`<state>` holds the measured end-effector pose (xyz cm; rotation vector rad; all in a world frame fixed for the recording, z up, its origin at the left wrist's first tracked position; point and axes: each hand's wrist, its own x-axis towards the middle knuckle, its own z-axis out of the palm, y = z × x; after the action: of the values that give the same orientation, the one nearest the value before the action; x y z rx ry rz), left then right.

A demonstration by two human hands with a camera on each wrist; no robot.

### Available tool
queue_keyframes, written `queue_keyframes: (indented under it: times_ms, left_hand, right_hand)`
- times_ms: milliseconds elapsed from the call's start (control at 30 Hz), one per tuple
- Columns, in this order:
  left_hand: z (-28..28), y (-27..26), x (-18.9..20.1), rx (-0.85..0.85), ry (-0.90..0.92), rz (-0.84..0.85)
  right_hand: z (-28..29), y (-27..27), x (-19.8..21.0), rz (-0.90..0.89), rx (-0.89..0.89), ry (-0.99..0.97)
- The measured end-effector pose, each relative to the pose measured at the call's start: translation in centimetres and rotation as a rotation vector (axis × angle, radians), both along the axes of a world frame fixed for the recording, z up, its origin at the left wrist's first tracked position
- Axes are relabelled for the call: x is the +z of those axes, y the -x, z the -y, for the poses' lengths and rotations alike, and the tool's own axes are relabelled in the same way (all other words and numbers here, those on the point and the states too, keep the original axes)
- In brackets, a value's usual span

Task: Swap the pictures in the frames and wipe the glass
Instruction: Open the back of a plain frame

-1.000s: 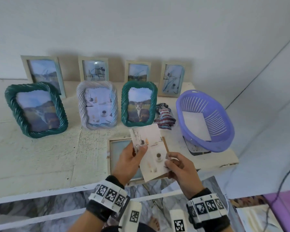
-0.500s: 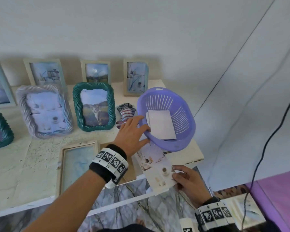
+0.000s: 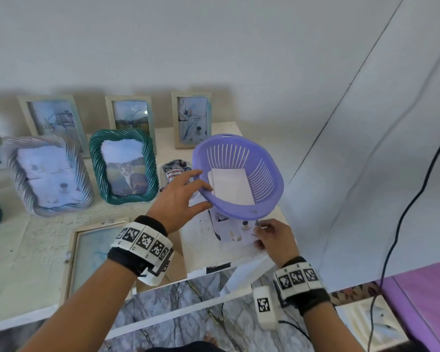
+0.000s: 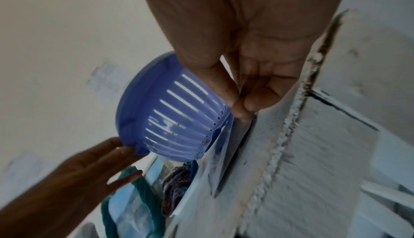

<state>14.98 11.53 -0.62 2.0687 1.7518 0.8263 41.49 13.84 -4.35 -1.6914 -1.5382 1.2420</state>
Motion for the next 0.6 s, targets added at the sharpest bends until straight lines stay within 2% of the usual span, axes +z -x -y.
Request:
queue_keyframes:
  times_ms: [133,200,333,467,600]
  left_hand:
    - [0.7,-0.3,-0.6,0.021,0.002,0.005]
    - [1.1,-0.4,-0.7,0.041,0.001,-0.006]
    - [1.7,-0.7,-1.3,0.039,0.0,-0.04]
    - [2.2,-0.8,-1.9,0.045,-0.002,-0.017]
    - [2.3,-0.7,-2.0,0.031,-0.01,-0.014]
  right_hand:
    - [-1.3,1.4,1.2,0.348,0.107,-0.055]
    - [-1.4,1.6,1.5,0.431,0.097,-0.041]
    - [-1.0,1.3,1.1,0.506,0.09,-0.022]
    - [-1.8,-0.4,0.9,0.449,0.072,-0.059]
    - [-3.9,-3.4,3.2,0.472,-0.02,-0.219]
